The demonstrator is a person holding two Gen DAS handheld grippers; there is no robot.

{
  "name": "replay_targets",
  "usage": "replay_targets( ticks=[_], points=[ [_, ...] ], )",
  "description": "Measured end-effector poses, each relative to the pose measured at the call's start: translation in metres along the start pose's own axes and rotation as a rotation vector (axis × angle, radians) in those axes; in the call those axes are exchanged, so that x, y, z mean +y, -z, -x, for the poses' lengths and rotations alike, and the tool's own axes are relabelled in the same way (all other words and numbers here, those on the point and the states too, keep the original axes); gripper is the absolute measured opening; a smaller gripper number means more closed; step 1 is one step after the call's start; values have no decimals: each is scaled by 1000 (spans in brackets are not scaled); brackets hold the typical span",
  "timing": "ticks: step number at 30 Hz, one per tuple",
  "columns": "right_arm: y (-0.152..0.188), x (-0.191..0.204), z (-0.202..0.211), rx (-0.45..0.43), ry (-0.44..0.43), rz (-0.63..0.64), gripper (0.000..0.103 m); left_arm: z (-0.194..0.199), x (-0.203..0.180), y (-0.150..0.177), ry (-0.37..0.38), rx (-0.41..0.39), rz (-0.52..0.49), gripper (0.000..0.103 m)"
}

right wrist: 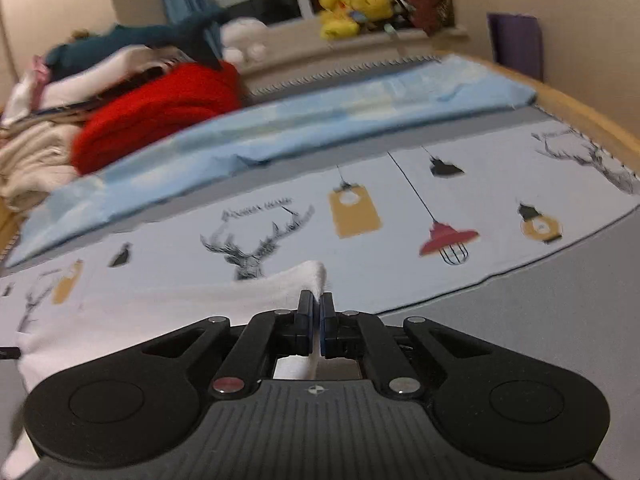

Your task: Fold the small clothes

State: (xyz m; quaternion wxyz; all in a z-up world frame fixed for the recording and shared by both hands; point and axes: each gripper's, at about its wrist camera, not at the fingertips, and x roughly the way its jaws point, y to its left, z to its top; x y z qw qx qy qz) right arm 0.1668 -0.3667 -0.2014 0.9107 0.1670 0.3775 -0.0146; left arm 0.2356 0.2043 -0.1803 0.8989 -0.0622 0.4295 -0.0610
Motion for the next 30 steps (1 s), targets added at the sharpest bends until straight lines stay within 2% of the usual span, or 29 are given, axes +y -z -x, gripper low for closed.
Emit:
replay_targets(
  ticks=[3,5,6,8,9,11,13,15,17,20,21,23,25,26,27,28,30],
  points=[
    [1,9,-26,53,55,31,3,-13,-4,-4,-47,25,-2,5],
    [7,11,-39,134,105,13,4,-20,-4,-5,-79,68,12,5],
    [11,10,-40,166,108,0,5,-19,-4,-4,-71,88,20,6],
    [16,10,-31,196,101,-22,8,-11,-1,-2,-40,96,27,6],
    [18,9,-26,207,81,-29,15,-6,-2,0,-12,101,27,8],
    [26,9,-14,251,43,-26,27,1,-3,9,43,147,21,20],
    [36,10,-3,297,20,-13,28,3,-5,22,75,238,-12,38],
    [46,10,10,342,-21,-7,28,4,-9,41,99,341,-68,45],
    [59,11,25,385,-55,11,31,9,-12,60,127,412,-117,45],
    [79,10,38,457,-33,40,42,22,-11,85,168,469,-154,45],
    [86,9,42,484,-27,38,42,25,-9,93,166,484,-159,45],
    [98,6,48,519,-8,27,42,30,-3,106,137,498,-160,42],
    [106,7,56,525,-3,24,42,35,3,116,108,504,-147,12],
    [110,9,59,526,-5,33,36,39,5,117,106,490,-147,11],
    [113,11,63,522,-9,48,6,45,5,118,113,468,-154,7],
    [114,14,69,498,-1,65,4,52,5,117,120,434,-151,6],
    [109,11,85,422,-4,40,3,68,12,119,132,373,-68,6]
  ],
)
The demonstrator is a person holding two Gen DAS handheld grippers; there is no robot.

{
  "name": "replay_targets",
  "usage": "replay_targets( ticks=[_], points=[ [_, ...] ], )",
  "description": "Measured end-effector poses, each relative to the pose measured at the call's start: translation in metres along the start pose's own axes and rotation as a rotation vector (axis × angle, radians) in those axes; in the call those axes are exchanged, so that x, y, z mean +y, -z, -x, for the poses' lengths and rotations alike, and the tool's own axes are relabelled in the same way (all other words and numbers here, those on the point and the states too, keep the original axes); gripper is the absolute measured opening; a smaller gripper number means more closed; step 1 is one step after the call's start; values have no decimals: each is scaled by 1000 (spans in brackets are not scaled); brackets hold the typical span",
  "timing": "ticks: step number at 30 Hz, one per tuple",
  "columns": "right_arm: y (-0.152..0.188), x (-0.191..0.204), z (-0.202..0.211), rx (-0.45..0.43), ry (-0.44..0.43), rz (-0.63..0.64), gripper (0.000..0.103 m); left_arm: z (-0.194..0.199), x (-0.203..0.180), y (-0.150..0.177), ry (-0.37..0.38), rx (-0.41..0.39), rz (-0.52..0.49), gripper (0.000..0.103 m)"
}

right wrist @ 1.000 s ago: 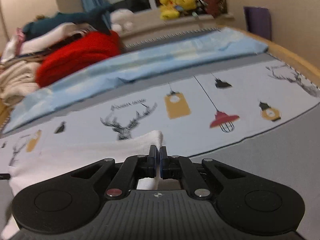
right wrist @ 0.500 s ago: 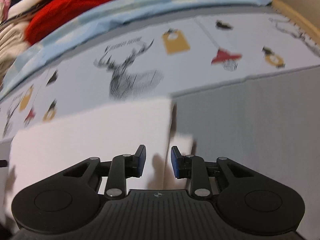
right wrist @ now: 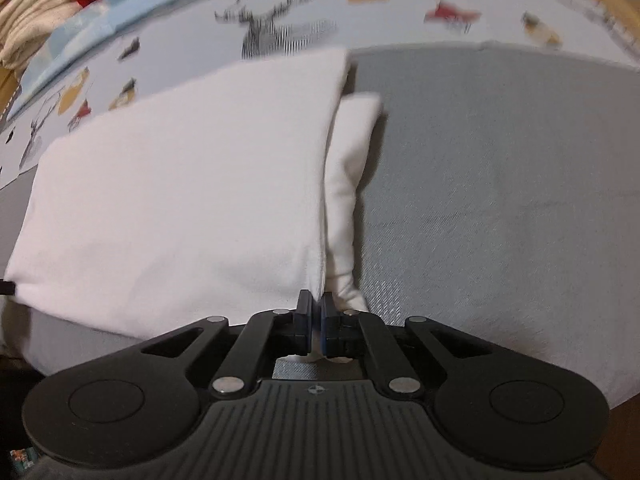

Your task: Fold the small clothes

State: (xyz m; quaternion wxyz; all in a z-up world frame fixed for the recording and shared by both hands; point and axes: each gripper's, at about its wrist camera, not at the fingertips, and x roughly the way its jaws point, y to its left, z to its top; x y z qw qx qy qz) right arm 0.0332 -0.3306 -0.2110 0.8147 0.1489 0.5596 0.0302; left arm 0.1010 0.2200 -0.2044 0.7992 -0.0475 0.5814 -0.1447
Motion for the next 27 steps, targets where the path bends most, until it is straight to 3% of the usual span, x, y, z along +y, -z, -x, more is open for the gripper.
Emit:
replay_targets(
  ticks=[3,4,7,8,10,12,14,16,18,19,20,21,24,27],
  points=[
    [12,-12,24,-94,-25,-100,3,19,-6,20,-10,-64,33,6],
    [19,-13,22,-83,-5,-101,3,19,-8,26,-23,-58,26,6],
    [32,-12,-10,58,93,-97,4,-6,-9,42,-84,49,40,7],
    [32,-7,-12,57,105,-72,4,-10,-8,44,-103,59,42,9],
    [31,4,2,-24,147,-14,5,1,-11,47,-124,-13,57,19],
    [31,12,22,-143,170,2,16,20,-19,52,-128,-127,73,21],
    [32,14,29,-196,134,-1,22,25,-34,59,-114,-202,57,21],
    [30,15,16,-161,122,22,22,14,-52,62,-135,-185,-6,21],
    [31,13,-10,-43,163,39,22,-8,-62,66,-213,-89,-73,20],
    [34,10,-22,30,200,39,22,-18,-63,71,-273,-28,-84,15],
    [37,7,-27,57,226,23,28,-22,-62,74,-290,-9,-64,14],
    [35,6,-26,39,234,0,37,-19,-61,74,-290,-20,-32,14],
    [31,6,-18,-13,216,-2,38,-11,-71,75,-291,-67,-9,16],
    [31,7,-25,6,229,20,38,-16,-76,82,-330,-55,-43,16]
  ],
)
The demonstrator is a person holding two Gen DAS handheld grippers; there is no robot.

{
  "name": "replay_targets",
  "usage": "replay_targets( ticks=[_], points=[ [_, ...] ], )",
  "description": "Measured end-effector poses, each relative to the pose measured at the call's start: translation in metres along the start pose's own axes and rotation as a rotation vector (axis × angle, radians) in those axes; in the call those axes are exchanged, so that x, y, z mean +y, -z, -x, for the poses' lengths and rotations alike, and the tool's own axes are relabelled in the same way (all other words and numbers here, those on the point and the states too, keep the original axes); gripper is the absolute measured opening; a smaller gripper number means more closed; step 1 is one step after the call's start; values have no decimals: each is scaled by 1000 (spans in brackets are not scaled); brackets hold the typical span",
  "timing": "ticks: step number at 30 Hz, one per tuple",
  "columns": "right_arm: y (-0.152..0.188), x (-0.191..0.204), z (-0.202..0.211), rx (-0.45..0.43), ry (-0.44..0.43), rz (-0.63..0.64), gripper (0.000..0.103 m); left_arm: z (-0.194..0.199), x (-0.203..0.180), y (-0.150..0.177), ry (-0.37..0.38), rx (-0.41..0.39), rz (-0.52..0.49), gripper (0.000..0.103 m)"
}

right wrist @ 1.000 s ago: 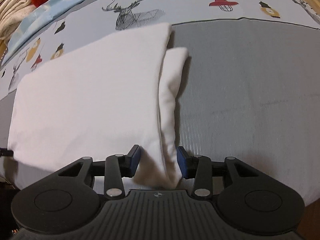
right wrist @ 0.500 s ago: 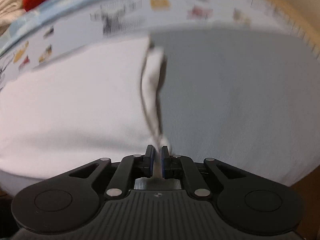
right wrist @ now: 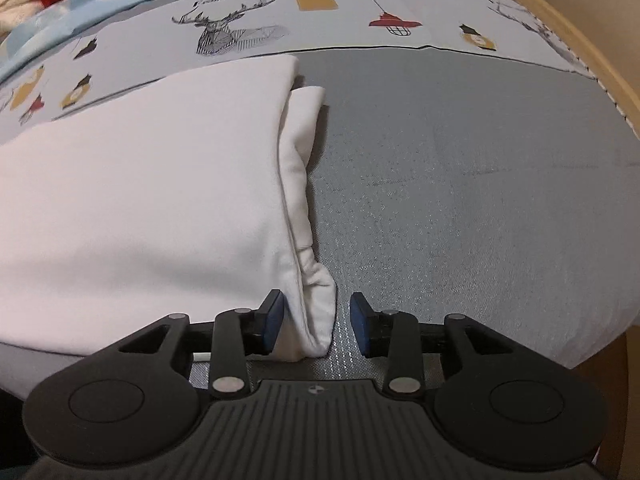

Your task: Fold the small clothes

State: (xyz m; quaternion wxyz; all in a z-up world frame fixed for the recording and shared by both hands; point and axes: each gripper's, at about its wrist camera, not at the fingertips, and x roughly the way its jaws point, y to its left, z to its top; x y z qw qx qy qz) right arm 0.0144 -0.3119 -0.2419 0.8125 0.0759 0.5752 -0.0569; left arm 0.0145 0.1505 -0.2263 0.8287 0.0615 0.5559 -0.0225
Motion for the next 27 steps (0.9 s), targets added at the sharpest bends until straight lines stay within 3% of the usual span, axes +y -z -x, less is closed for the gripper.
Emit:
replay_targets(
  ticks=[12,15,17,18,19,21,24,27],
  points=[
    [8,4,11,-22,24,23,39,-1,0,-10,-10,-3,3,17],
    [7,3,19,-66,38,16,39,2,1,-9,-18,-14,16,19],
    [5,2,33,-138,43,-8,39,9,7,-7,-26,-40,72,22],
    [5,1,41,-170,35,-25,39,15,13,-6,-16,-59,139,30],
    [5,-1,50,-196,19,-46,39,21,23,-4,13,-79,222,37],
    [7,-6,66,-240,-33,-96,39,28,42,3,116,-96,384,38],
    [11,-6,80,-269,-91,-131,41,20,59,11,252,-43,522,38],
    [10,-2,78,-265,-90,-101,41,3,62,16,270,26,572,38]
  ],
)
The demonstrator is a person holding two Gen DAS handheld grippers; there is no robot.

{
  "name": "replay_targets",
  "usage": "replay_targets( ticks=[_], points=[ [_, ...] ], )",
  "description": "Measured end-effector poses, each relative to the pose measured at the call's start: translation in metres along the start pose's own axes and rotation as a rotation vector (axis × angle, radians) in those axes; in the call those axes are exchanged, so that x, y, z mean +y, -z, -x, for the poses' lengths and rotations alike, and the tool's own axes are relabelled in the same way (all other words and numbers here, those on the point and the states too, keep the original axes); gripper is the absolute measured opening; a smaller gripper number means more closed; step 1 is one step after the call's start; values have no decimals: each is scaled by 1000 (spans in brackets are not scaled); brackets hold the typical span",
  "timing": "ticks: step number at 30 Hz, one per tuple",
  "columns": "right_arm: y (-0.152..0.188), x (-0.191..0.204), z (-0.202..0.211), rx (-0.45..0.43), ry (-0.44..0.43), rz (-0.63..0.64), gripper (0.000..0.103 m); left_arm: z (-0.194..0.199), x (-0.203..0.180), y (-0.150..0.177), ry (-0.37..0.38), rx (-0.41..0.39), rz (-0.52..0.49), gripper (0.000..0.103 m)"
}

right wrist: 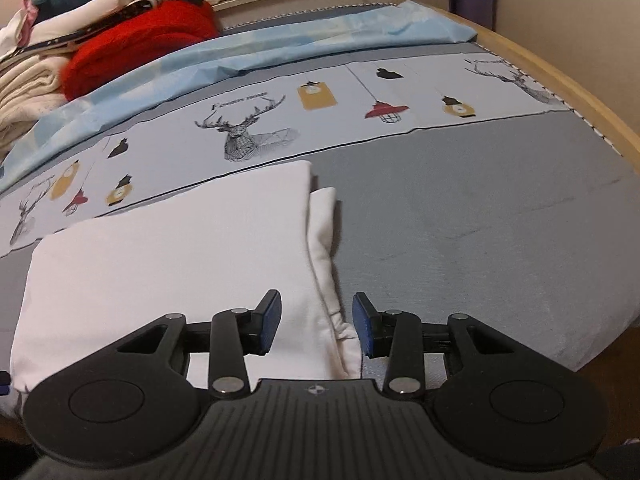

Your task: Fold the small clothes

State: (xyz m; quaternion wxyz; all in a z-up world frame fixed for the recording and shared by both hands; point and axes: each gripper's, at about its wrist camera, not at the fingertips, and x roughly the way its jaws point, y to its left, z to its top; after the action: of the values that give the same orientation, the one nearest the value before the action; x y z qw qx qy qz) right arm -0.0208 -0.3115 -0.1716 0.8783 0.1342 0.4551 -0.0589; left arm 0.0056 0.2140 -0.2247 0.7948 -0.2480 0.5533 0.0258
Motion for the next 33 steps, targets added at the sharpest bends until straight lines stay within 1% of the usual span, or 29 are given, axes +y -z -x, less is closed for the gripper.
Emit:
replay_targets(
  ticks=[2,4,7,9,17,23,27,32,33],
  points=[
    [0,1,-5,14,10,10,41,-10,5,-1,-6,33,38,38],
    [1,0,-10,30,9,1,41,-18,8,-3,-8,42,68,40],
    [2,-1,-13,48,1,-17,41,-19,9,-4,-13,5,97,42],
    [3,-1,-13,53,-4,-14,41,-19,13,-3,-14,-17,143,42],
    [3,0,-17,66,-17,-2,41,-16,17,-3,-11,-48,218,40],
    [4,3,-20,76,-12,22,41,-14,16,-3,-40,-73,219,40],
    [5,3,-21,81,-7,33,41,-14,18,-6,-41,-82,231,40],
    [6,4,-23,87,1,38,41,-17,12,-7,-46,-84,175,41],
    [6,5,-23,88,1,40,41,-16,11,-8,-48,-88,162,37]
  ],
)
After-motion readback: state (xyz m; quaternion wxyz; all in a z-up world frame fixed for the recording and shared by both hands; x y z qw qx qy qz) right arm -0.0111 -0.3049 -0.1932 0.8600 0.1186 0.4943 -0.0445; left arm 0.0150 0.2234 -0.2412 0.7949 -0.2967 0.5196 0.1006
